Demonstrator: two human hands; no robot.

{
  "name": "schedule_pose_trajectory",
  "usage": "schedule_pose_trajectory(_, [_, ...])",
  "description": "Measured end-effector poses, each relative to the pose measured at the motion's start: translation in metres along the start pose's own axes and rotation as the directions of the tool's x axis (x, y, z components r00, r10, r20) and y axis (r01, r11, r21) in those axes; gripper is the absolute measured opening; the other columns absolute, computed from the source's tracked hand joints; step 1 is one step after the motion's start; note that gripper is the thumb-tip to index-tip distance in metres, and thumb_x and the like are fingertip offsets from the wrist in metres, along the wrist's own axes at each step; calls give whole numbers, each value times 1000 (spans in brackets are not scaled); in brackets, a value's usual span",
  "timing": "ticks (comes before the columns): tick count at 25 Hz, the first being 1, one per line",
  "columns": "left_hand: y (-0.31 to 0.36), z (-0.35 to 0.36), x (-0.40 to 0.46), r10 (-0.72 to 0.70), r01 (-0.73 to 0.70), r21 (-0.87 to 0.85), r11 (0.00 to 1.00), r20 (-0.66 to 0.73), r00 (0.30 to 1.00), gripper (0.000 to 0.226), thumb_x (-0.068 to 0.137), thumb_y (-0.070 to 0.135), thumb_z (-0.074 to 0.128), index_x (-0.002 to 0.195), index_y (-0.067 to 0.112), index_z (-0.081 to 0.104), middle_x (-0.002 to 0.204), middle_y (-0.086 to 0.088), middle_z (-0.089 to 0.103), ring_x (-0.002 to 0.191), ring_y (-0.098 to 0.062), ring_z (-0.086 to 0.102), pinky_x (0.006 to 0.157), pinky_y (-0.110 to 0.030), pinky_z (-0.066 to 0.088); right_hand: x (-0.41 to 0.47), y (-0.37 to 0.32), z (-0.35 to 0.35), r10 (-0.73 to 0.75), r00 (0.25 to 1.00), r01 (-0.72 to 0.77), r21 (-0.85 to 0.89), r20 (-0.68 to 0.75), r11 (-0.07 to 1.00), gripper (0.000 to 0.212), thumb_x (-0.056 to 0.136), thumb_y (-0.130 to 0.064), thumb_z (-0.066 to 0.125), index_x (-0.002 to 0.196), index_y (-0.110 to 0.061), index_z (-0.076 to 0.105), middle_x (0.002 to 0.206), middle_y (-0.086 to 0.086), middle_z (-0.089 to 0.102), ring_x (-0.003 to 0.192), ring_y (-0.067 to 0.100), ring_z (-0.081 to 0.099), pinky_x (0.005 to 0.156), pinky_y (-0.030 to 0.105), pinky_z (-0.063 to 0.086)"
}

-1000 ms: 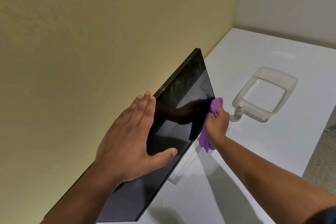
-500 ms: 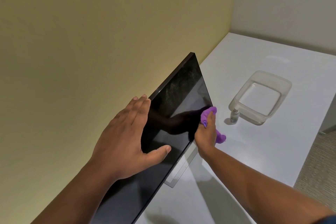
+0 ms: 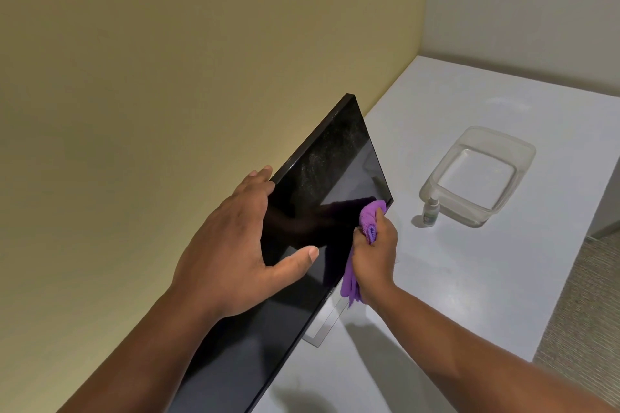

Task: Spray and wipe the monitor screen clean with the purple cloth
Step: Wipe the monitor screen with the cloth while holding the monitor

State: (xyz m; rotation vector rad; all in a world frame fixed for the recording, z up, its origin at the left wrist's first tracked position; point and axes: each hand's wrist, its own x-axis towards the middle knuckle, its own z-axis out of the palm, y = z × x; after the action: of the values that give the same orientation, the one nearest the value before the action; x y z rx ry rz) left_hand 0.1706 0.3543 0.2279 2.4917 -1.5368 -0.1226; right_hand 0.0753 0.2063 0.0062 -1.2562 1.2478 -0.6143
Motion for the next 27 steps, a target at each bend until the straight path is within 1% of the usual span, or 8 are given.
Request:
schedule_pose_trajectory(5, [-1,1,1,28,-29,28,999,11,1000,106,76,96,32,158,33,8,171,16,2,156,-3,6,120,-34,22,10,-14,3,27,997,-23,58,-76,998,20,101,-4,53,118,-13,58,105,10,59,91,22,66,75,26,55])
schedule_pose_trajectory(9, [-2,1,1,42,-42,22,999,10,999,108,76,96,33,158,31,7,171,13,2,156,-5,6,122,-36,23,-21,-21,21,-55,992,58,20,-111,998,43,103,-20,61,138,-38,45,109,-39,45,105,-4,60,71,1,47])
schedule_pose_trajectory(13, [-2,1,2,36,-36,33,999,11,999,107,76,94,35,158,32,6,171,14,1,156,-4,4,120,-34,21,-64,7,30,-200,979,201,-245,27,949,85,93,-5,70,160,-29,24,138,-12,27,131,13,40,102,27,49])
schedule_pose_trajectory(16, [-1,1,2,38,-38,37,999,16,999,107,76,94,35,158,32,4,171,15,0,156,-3,3,120,-32,19,-61,15,25,-136,989,144,-223,54,964,83,95,-11,69,161,-29,22,144,-2,31,135,23,42,105,42,52])
schedule_pose_trajectory(20, [0,1,2,37,-37,36,999,9,999,110,76,96,33,159,28,9,171,12,2,156,-5,6,120,-33,21,-47,-15,24,-140,990,143,-149,29,978,76,101,-20,60,163,-30,16,165,-6,23,153,20,25,123,38,28])
schedule_pose_trajectory(23, [-1,2,2,32,-33,35,999,10,999,111,76,95,34,160,26,11,172,11,2,156,-5,6,122,-36,23,-82,-33,36,-365,913,358,72,180,931,87,98,-10,56,164,-32,2,171,-16,-1,158,11,0,126,35,11])
schedule_pose_trajectory(25, [-1,2,2,30,-30,26,999,11,999,109,77,93,37,160,27,11,172,12,2,156,-4,6,122,-37,24,-110,-20,39,-466,843,468,60,269,882,98,96,4,57,163,-30,-5,171,-13,-10,158,15,-8,126,39,11])
schedule_pose_trajectory(27, [-2,1,2,34,-34,14,999,8,999,108,77,94,35,159,29,11,171,13,3,156,-3,6,121,-36,24,-105,-13,32,-434,851,433,73,294,898,93,99,7,55,161,-28,-5,171,-9,-10,158,15,-8,128,47,14])
